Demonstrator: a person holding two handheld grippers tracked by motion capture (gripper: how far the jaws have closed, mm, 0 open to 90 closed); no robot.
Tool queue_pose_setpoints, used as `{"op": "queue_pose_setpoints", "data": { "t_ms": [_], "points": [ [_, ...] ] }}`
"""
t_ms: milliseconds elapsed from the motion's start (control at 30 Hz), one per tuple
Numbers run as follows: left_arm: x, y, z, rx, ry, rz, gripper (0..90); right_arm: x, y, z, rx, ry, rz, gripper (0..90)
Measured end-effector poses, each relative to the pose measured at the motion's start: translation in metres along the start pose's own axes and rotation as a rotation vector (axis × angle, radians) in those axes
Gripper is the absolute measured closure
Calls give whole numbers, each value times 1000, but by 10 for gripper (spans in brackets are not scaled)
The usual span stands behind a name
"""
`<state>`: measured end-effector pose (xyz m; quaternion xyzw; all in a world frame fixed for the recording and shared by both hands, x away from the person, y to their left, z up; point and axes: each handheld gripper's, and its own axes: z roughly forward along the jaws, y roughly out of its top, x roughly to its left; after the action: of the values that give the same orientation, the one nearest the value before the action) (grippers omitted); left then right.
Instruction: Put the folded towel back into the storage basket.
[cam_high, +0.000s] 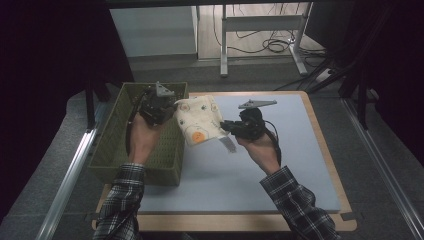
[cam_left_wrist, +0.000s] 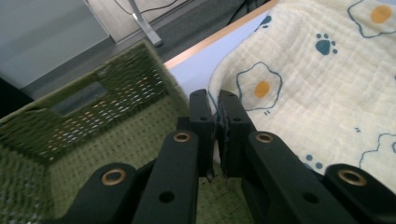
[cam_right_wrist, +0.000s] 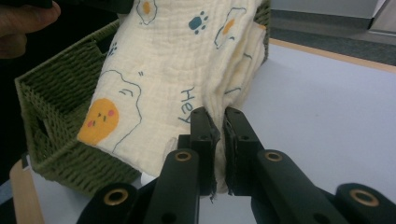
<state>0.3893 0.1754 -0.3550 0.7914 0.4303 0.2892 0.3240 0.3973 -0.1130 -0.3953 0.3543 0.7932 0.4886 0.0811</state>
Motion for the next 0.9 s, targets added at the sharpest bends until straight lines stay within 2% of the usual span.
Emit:
{"op": "queue_pose_setpoints", "data": {
  "t_ms": [167, 300, 533, 900],
  "points": [
    [15, -5, -8, -4, 21, -27, 858, 10, 7, 14, -2, 16, 7, 835],
    [27, -11, -13, 2, 45, -42, 858, 21, 11, 27, 4, 26, -8, 835],
    [49, -25, -21, 25, 91, -67, 858, 44, 18, 53, 15, 50, -23, 834],
    [82, -51, -25, 73, 149, -102, 858, 77, 23, 98, 42, 81, -15, 833]
  ]
}}
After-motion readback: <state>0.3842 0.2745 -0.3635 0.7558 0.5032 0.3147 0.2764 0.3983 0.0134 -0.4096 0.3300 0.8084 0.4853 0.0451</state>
